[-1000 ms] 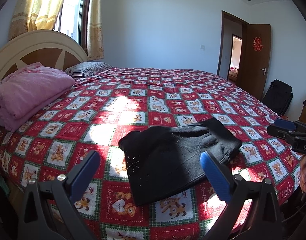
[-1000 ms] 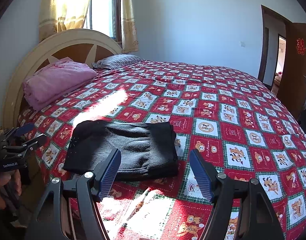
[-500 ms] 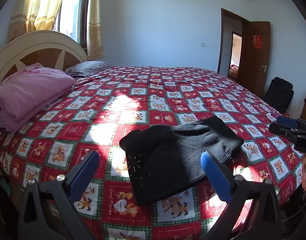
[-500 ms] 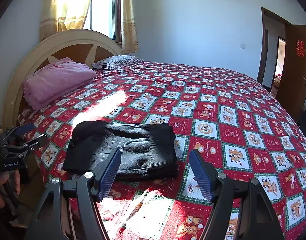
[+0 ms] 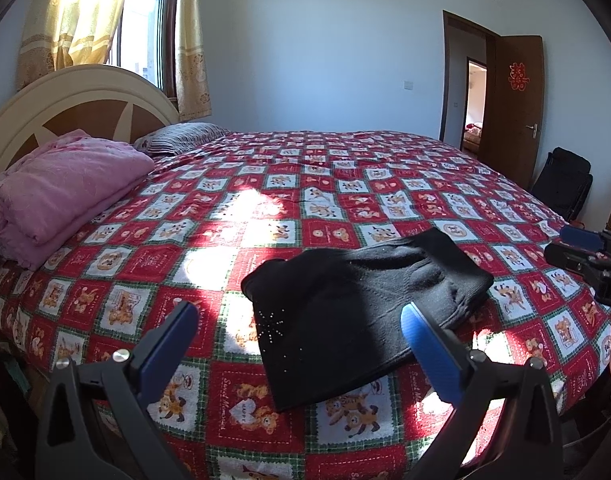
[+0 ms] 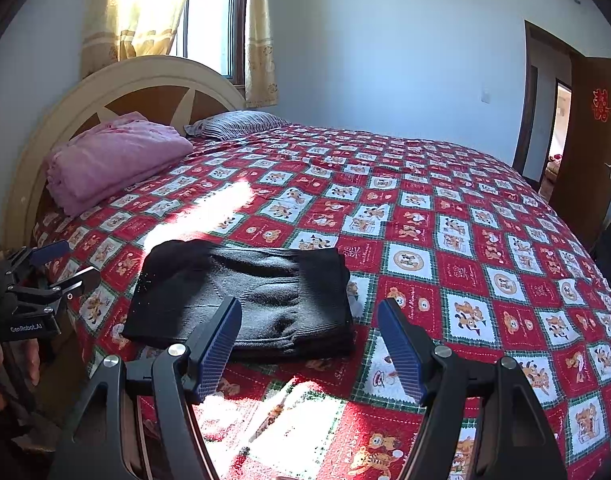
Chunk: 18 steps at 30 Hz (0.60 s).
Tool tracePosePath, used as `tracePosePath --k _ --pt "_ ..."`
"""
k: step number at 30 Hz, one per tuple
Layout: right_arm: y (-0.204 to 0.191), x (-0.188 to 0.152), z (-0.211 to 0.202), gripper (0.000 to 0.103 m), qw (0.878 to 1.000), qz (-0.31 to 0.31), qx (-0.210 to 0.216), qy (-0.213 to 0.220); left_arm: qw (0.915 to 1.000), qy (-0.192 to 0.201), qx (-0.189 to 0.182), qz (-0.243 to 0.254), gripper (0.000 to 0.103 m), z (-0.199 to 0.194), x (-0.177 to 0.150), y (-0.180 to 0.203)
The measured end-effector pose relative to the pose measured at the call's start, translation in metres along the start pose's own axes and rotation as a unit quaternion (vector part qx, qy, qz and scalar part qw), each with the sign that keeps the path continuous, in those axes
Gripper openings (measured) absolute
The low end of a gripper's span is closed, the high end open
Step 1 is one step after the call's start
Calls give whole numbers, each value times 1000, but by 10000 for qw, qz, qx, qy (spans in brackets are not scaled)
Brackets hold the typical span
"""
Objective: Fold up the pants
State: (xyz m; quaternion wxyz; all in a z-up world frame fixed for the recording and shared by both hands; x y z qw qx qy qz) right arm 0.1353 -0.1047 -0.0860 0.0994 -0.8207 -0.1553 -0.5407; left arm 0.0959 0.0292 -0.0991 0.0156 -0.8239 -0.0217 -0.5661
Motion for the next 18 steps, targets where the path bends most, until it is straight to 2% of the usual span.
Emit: tracePosePath --k 18 --pt "-7 -7 5 72 9999 -143 -22 -60 9999 -61 6 -84 103 6 -7 -4"
Point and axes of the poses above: each gripper's, at about its wrist camera, not at the fingertips, and z roughly the way its jaws point, y to its right, x to its top, the point moved 4 cm from there along z, roughly the way its jaws point, and after that the axes turned 10 degrees about y, right-handed, at the moved point
